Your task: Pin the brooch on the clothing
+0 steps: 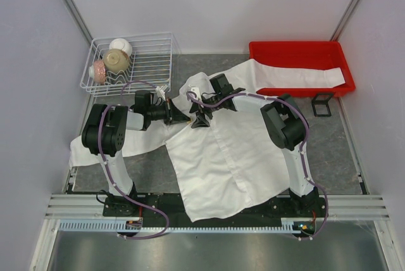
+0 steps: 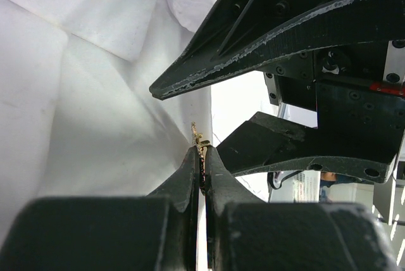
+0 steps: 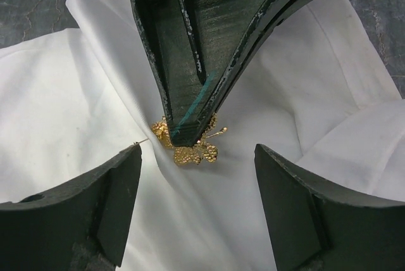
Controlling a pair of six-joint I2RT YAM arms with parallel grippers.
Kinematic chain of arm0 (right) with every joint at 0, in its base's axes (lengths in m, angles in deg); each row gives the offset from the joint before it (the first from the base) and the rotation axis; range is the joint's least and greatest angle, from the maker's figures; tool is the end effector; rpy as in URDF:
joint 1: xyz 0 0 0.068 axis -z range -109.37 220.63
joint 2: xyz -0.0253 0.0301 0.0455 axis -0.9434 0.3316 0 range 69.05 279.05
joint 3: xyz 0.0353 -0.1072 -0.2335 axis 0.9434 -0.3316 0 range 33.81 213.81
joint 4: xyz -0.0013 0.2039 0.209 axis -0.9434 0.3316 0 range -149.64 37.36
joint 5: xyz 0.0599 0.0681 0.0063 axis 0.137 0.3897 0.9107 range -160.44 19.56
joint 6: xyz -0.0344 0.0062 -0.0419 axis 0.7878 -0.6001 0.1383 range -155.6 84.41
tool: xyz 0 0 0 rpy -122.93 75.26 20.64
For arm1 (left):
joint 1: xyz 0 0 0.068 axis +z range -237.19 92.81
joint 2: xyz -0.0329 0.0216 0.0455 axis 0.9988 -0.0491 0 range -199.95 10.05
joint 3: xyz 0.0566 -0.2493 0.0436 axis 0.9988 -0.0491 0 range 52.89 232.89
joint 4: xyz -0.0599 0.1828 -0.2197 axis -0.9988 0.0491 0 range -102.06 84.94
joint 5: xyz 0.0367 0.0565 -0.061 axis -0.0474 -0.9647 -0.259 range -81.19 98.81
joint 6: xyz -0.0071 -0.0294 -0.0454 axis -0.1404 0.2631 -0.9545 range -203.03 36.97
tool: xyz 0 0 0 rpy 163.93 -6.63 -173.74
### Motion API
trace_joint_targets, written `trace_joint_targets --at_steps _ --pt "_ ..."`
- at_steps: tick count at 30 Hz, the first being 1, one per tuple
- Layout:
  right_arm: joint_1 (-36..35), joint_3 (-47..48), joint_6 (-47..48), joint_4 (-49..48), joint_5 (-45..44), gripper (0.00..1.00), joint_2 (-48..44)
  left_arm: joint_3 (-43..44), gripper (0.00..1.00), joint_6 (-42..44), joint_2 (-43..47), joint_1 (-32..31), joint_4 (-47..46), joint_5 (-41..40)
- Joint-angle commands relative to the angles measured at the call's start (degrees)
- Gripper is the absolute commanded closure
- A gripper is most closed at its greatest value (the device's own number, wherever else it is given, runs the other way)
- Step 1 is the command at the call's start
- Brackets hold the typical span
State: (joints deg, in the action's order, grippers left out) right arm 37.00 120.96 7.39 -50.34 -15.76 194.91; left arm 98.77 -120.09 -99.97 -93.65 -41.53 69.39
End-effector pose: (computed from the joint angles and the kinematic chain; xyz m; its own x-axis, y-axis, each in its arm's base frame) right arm 0.3866 0.2929 0.1188 0.0755 -0.4232 -0.9029 -0.9887 -0.1497 -0.0125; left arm 0.3504 -0.0717 0.0727 -0.9133 -0.1944 -0.3578 0.2717 0.3637 -0.8910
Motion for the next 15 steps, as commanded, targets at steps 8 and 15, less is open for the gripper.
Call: trace_joint_targets --at_steps 8,15 --pt "-0.3 2.6 -4.7 -3.0 4.6 0.49 0.3 -0.7 0.98 -1.8 0.4 0.2 -4.3 3.1" --pt "-0.2 4.2 -7.6 -1.7 7.0 0.53 0.7 -1.1 0.98 -1.4 0.9 0.1 -4.3 3.1"
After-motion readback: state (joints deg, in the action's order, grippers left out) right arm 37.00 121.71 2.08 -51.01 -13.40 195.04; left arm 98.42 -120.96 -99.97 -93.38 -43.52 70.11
